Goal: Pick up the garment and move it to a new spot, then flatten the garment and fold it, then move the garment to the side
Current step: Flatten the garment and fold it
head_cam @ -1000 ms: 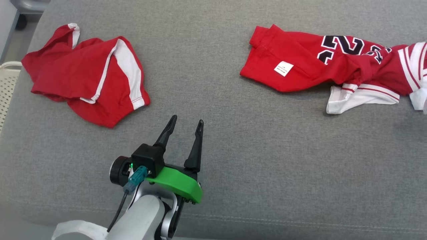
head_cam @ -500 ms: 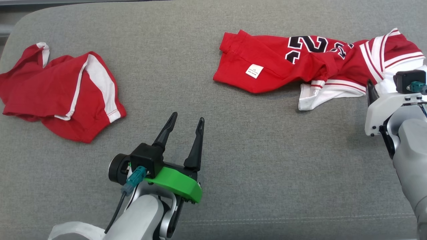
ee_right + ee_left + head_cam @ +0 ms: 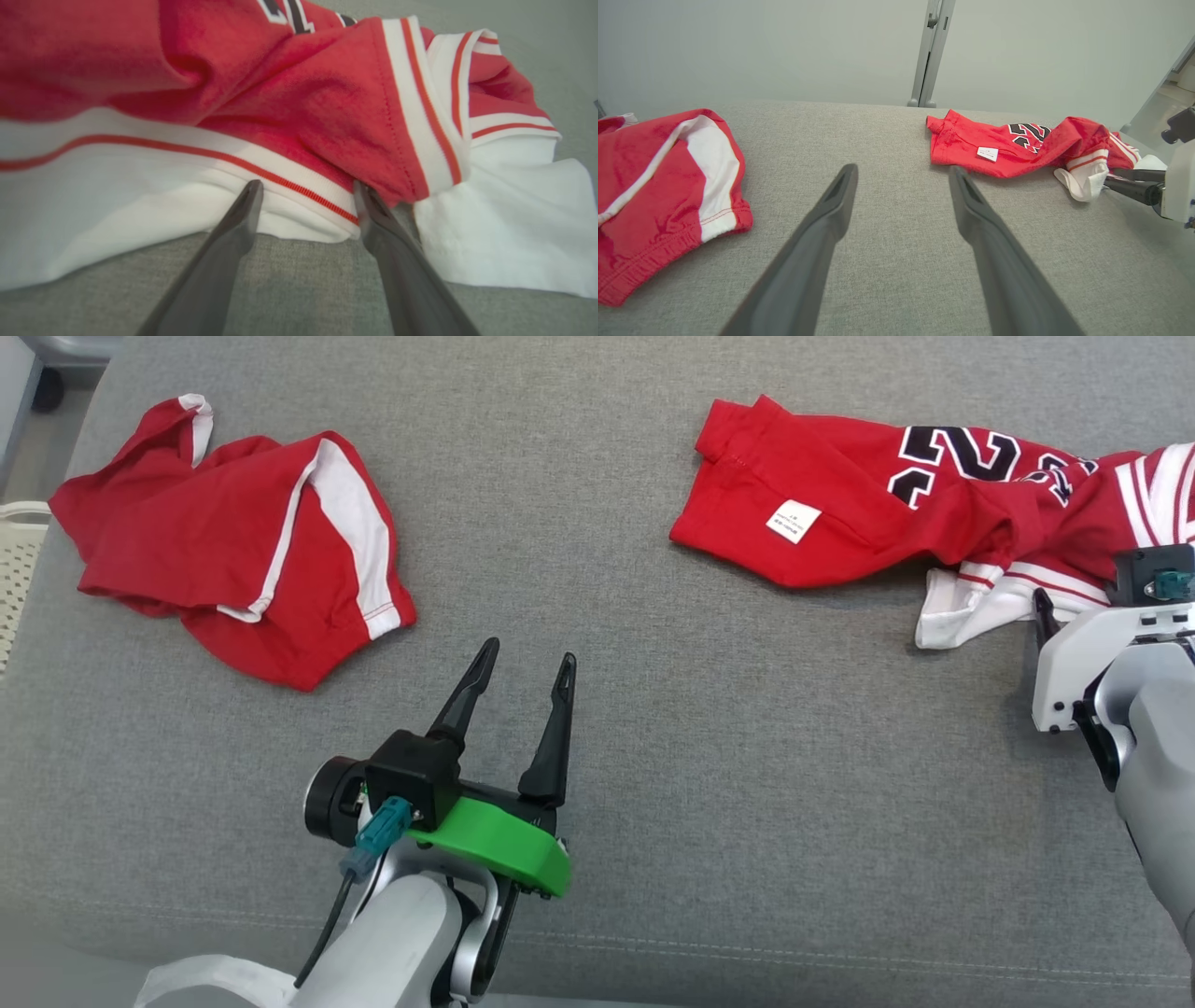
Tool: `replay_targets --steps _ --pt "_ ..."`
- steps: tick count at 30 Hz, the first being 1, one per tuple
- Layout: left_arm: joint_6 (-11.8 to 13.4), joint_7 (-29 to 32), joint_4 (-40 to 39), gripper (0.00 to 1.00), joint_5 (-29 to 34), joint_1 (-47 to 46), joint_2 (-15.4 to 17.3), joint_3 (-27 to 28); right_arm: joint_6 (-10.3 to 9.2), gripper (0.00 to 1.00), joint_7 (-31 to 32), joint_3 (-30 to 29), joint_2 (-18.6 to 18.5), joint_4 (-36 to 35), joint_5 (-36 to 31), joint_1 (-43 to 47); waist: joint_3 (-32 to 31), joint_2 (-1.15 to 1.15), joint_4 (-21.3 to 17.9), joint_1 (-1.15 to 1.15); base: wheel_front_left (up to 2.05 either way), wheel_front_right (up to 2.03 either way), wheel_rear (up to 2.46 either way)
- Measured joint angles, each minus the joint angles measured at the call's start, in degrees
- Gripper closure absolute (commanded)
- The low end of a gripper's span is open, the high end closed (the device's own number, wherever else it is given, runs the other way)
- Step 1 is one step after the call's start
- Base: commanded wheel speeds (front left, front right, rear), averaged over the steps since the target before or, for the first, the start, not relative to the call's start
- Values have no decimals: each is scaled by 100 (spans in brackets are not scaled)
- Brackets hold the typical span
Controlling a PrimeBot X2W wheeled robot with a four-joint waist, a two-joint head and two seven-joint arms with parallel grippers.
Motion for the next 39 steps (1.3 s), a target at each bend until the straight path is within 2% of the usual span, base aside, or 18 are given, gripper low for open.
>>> replay_targets --steps 1,2,3,4,5,6,11,15,19,25,28,31,32,33,34,39 --pt "0 0 0 0 0 -1 0 0 0 17 63 73 -21 -4 70 -1 18 0 27 0 0 0 0" --pt "1 -1 -1 0 0 -1 0 -1 -4 41 85 136 -41 -20 143 -2 34 0 51 0 0 0 0" --pt "1 -8 -1 0 0 -1 -1 -1 -4 57 92 197 -79 -37 196 -3 49 0 71 0 0 0 0" --pt "2 -8 -2 0 0 -1 -2 -1 -4 68 124 269 -126 -54 223 -4 63 0 87 0 0 0 0" --pt "3 -12 -2 0 0 -1 -3 0 -3 89 142 328 -164 -71 257 -6 75 0 99 0 0 0 0" --pt "9 -23 -1 0 0 -1 -4 2 -3 100 151 382 -178 -92 308 -10 84 0 105 0 0 0 0" --pt "45 -31 12 0 -1 -1 -7 41 -1 100 52 751 -255 -381 569 -37 81 0 55 0 0 0 0" --pt "59 -49 13 0 -2 28 0 75 -1 100 -89 1200 -356 -946 855 -220 16 0 -8 0 0 0 0" --pt "102 -58 5 0 -25 140 4 89 -1 100 -53 1639 -654 -1646 1223 -236 -101 0 -67 0 0 0 0" --pt "154 -70 -33 0 -81 295 42 141 -1 100 482 2040 -1162 -3027 1826 96 -299 0 -194 0 0 0 0" --pt "178 -74 -78 0 -91 371 54 157 -1 100 849 1962 -1503 -3865 2075 463 -396 0 -261 0 0 0 0" --pt "211 -74 -147 0 -94 424 77 175 -1 100 1283 1624 -1804 -4784 2286 927 -488 0 -314 0 0 0 0" --pt "211 -74 -147 0 -94 424 77 175 -1 100 1283 1624 -1804 -4784 2286 927 -488 0 -314 0 0 0 0" --pt "230 -75 -200 0 -102 465 96 183 -1 100 1649 1322 -1962 -5414 2404 1308 -542 0 -339 0 0 0 0" --pt "230 -75 -200 0 -102 465 96 183 -1 100 1649 1322 -1962 -5414 2404 1308 -542 0 -339 0 0 0 0" --pt "264 -75 -314 0 -121 516 133 210 -2 100 2736 445 -2107 -7039 2581 2505 -636 0 -332 0 0 0 0"
